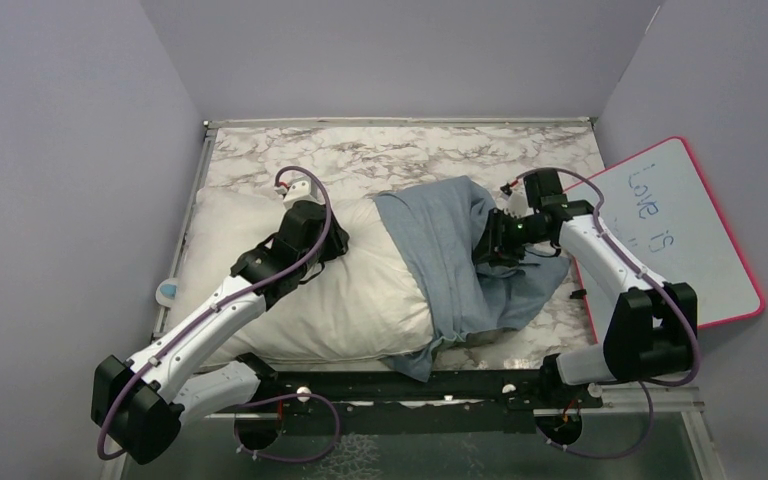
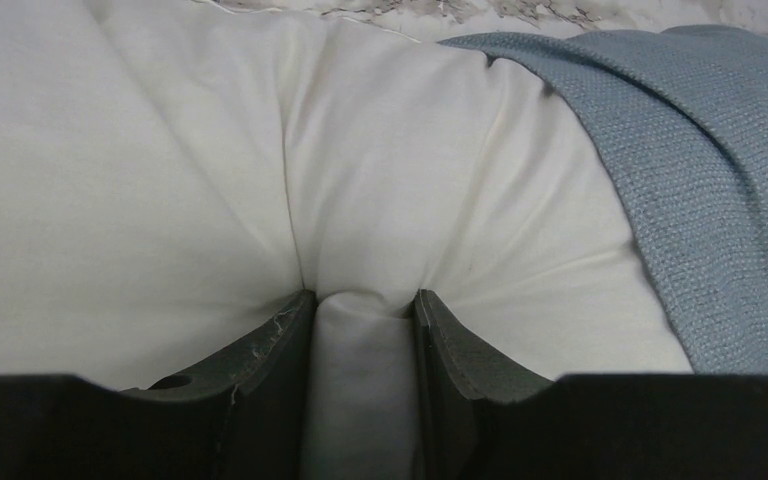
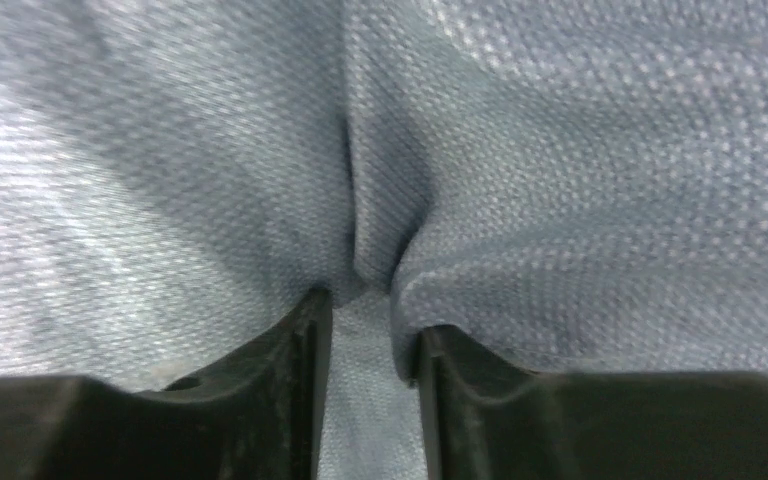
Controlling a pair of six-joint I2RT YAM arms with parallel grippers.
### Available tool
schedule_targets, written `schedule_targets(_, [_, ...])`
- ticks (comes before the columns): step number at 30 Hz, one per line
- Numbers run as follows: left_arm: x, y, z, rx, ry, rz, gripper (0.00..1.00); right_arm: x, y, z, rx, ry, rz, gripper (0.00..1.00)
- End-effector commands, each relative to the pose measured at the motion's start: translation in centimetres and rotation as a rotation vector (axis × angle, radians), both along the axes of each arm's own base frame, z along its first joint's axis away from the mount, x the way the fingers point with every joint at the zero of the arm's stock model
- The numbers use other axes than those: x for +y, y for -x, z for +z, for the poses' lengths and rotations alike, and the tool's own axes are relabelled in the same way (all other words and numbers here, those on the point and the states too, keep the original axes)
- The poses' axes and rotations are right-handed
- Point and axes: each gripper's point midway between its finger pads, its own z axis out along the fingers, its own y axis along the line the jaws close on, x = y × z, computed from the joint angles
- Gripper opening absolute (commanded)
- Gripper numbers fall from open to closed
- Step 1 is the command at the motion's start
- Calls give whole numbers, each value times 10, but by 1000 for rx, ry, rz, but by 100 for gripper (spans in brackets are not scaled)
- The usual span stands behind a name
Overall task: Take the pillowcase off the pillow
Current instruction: Remove the pillow from the pillowcase.
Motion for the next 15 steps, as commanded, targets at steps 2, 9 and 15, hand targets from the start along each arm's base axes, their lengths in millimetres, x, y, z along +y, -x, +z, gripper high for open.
schedule_targets(2, [17,34,-47,180,-120,-51,41,17,-19,35,-182,-130,38,47])
schedule_targets(9, [18,35,-46,176,-119,-50,41,10,-22,41,-235,-89,-7,63])
schedule_targets(15, [17,34,-48,183,-125,-57,41,34,-5,46,-218,-267,114,82])
